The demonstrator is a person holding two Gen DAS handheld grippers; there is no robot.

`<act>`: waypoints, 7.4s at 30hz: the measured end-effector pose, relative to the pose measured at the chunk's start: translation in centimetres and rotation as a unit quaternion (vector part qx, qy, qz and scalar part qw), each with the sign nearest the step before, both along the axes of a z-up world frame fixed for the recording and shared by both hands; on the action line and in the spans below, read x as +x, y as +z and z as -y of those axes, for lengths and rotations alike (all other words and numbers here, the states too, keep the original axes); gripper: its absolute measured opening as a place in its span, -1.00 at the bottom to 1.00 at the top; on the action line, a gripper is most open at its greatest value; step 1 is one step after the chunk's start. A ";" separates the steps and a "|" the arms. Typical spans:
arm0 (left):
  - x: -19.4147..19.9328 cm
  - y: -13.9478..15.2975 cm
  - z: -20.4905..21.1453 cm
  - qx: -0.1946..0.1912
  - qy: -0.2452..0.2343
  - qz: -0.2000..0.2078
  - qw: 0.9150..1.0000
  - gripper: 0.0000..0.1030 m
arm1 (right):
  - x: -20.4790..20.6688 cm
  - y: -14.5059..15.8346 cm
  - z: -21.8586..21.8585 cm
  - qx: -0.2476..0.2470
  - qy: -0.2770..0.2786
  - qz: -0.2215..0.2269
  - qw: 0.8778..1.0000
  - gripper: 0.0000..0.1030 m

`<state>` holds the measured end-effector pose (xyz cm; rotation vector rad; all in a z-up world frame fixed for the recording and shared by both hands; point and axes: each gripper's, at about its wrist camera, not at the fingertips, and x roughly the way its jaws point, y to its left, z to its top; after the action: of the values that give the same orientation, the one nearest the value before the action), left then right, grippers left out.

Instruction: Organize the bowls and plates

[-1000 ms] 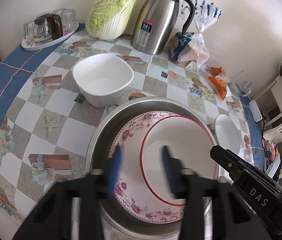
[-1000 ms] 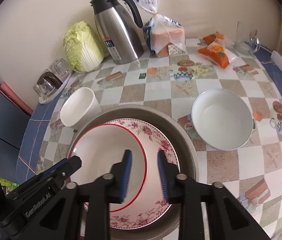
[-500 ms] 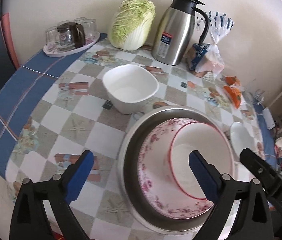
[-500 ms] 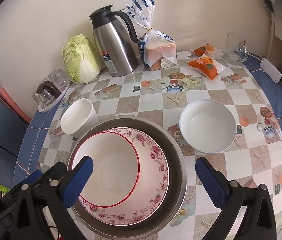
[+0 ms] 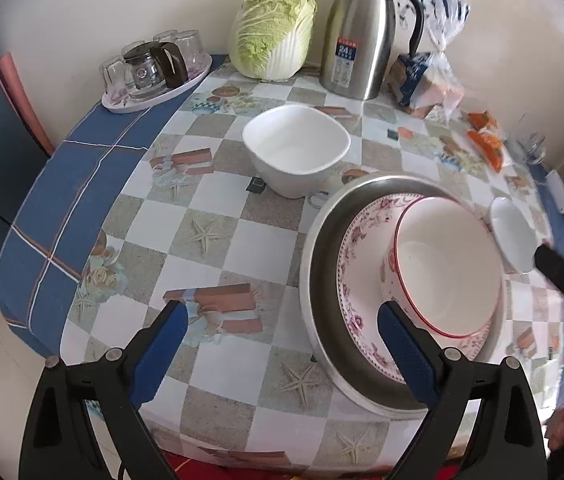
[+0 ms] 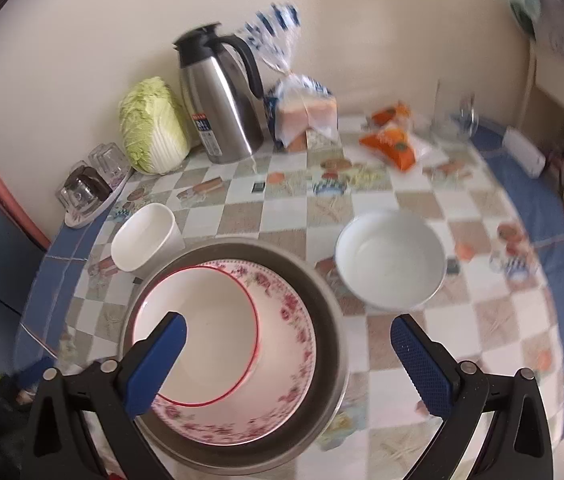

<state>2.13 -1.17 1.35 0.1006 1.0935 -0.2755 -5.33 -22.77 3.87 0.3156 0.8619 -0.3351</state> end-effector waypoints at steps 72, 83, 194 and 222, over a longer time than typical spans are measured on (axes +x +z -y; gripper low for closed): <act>10.9 0.9 -7.0 -0.147 0.050 0.012 0.988 0.87 | 6.8 6.4 -3.9 -0.033 0.082 0.020 0.996 1.00; 14.4 -1.4 -5.2 -0.095 0.121 -0.006 0.988 0.88 | 13.4 6.8 -7.4 -0.021 0.113 -0.023 0.993 1.00; 4.0 4.3 3.3 -0.130 0.030 0.075 0.988 -0.62 | 6.2 4.3 -7.1 0.020 0.073 -0.009 0.997 -0.80; -0.9 6.1 8.9 -0.060 -0.026 0.126 0.990 -0.62 | -0.5 3.1 -1.5 0.117 0.038 0.077 0.989 -0.79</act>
<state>1.26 -10.08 7.41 0.0543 0.8218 -0.3640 -5.83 -21.26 6.92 0.5182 0.7587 -0.1369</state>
